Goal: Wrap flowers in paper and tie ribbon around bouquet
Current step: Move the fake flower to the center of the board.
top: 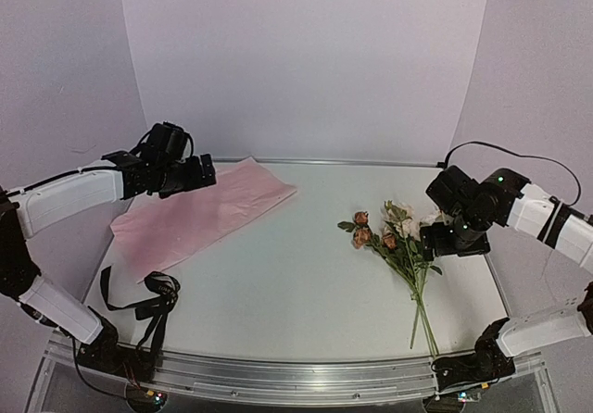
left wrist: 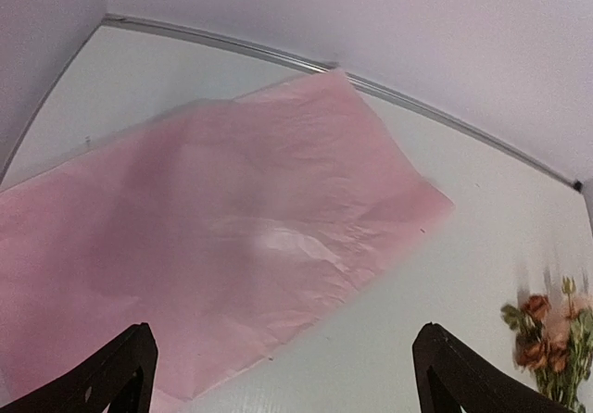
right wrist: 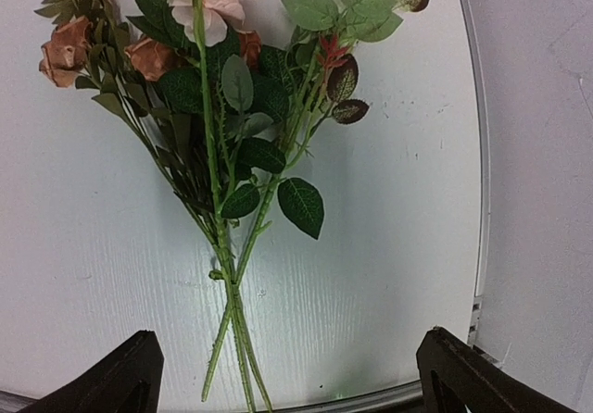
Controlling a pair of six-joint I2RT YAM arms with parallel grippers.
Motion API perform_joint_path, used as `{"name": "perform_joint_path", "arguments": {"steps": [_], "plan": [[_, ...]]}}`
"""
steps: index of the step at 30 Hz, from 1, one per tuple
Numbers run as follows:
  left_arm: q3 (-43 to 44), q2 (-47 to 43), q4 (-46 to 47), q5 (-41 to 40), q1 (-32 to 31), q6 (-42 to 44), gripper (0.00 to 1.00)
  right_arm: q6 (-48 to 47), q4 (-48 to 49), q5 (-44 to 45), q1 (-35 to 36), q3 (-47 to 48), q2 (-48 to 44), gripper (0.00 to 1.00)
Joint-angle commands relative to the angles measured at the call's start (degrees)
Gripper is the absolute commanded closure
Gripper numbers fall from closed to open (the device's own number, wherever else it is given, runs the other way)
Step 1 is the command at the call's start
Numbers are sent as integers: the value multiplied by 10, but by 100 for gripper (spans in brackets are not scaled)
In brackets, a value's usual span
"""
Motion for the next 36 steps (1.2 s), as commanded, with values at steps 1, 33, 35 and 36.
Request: {"name": "perform_joint_path", "arguments": {"steps": [1, 33, 35, 36], "plan": [[-54, -23, -23, 2, 91, -86, 0, 17, 24, -33, -1, -14, 11, 2], [-198, 141, 125, 123, 288, -159, 0, 4, 149, -130, -1, -79, 46, 2], [-190, 153, 124, 124, 271, -158, 0, 5, 150, -122, -1, -80, 49, 2], [-184, 158, 122, 123, 263, -157, 0, 4, 150, -116, -1, -80, 51, 2]]}}
